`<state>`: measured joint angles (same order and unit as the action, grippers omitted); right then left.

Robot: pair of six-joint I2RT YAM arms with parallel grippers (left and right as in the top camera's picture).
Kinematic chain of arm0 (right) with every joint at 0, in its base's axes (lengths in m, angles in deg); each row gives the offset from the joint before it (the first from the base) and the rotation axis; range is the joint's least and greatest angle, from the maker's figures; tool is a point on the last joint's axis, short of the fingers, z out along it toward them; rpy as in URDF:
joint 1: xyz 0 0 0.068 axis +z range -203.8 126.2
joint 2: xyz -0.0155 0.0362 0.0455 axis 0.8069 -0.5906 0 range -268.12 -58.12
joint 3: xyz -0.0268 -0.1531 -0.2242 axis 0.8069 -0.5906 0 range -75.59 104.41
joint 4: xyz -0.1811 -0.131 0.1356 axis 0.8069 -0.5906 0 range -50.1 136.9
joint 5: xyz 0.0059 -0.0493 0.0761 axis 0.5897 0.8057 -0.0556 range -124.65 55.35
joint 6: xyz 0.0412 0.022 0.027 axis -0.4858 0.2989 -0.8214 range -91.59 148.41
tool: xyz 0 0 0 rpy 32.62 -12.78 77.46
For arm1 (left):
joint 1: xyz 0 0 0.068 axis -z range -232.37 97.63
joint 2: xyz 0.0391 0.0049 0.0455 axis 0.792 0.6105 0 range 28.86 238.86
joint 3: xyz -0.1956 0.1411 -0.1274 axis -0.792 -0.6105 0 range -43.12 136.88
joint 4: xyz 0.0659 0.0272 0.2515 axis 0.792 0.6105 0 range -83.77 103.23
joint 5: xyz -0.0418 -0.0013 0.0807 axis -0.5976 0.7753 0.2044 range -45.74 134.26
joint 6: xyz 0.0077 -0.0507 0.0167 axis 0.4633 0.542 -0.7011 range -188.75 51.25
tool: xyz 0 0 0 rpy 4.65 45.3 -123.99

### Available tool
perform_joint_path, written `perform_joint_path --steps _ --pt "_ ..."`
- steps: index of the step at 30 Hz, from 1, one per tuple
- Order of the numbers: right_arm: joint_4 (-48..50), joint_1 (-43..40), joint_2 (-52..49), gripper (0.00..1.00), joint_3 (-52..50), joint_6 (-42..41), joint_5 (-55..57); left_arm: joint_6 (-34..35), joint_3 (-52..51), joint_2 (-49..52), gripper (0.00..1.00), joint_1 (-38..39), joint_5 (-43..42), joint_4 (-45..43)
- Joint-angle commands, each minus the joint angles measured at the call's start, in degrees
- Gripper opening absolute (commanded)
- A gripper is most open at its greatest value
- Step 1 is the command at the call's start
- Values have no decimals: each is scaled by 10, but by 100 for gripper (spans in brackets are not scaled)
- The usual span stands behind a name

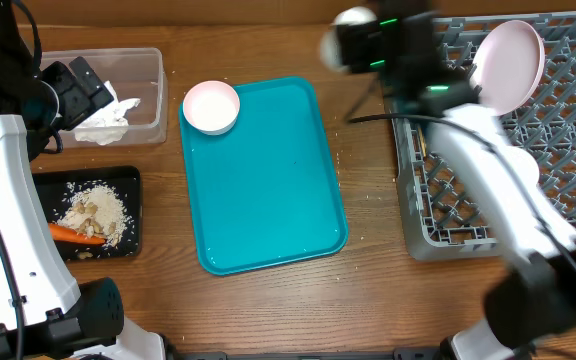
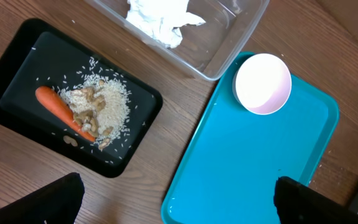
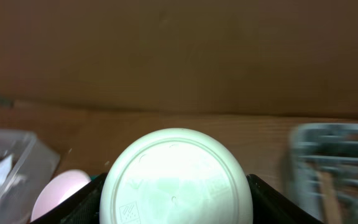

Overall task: Sort waste into correct bins and load items into the dishwasher rack
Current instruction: 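Carry the white cup right and set it in the rack's right side, then move the right gripper over the pink bowl on the teal tray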

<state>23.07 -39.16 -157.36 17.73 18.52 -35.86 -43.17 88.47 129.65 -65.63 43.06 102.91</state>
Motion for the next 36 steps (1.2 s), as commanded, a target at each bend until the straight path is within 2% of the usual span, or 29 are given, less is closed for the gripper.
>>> perform_joint_path --steps 1,8,14,16,21,24,28,34,36 --pt "-38 -110 76 59 5 -5 8 6 0 0 100 -2 5 1" --pt "-120 -344 101 60 5 -4 19 6 0 0 100 -2 5 1" --pt "-173 -455 51 60 5 -3 31 6 0 0 100 -2 5 1" --pt "-182 -469 30 61 5 -3 31 6 0 0 100 -2 5 1" --pt "-196 -477 -29 74 5 -1 31 6 0 0 100 -2 5 1" --pt "-200 -477 -35 76 5 -1 31 6 0 0 100 -2 5 1" --pt "-210 -477 -27 88 5 -2 31 6 0 0 100 -2 5 1" --pt "-224 -476 31 89 5 -11 -9 6 0 0 100 -2 5 1" --pt "-224 -473 68 88 5 -26 -60 6 0 0 100 -2 5 1"
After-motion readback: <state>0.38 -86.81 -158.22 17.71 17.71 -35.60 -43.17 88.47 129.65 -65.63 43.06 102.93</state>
